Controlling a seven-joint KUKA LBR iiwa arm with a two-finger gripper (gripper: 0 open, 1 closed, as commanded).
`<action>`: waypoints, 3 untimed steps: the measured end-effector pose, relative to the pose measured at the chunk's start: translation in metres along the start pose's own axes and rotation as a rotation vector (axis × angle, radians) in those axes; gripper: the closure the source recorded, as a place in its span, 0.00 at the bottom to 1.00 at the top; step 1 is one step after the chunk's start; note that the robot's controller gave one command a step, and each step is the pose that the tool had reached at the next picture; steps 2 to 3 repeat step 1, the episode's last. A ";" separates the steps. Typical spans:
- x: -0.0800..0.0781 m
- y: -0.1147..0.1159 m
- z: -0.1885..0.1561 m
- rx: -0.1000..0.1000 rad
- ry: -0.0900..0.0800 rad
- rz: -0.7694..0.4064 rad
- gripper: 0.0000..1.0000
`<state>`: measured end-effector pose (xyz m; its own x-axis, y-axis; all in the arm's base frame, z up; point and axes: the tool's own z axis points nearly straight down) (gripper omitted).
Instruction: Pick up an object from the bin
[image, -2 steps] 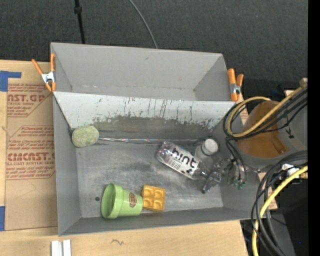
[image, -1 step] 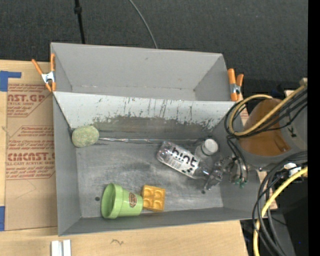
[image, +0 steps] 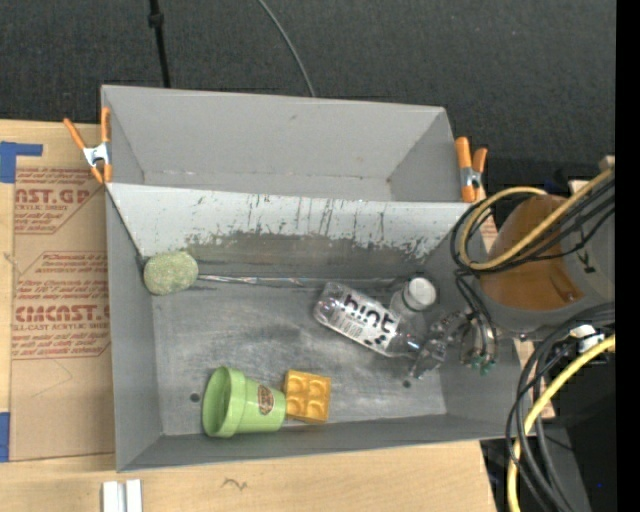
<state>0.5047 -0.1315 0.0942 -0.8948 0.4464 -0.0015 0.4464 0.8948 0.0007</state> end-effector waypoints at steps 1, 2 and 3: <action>0.002 0.000 -0.008 0.001 0.007 0.000 1.00; 0.002 0.000 -0.008 0.001 0.007 0.000 1.00; 0.002 0.000 -0.008 0.001 0.007 0.000 1.00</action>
Offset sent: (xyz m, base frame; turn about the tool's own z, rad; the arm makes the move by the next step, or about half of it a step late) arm 0.0000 0.0002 0.0371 0.0000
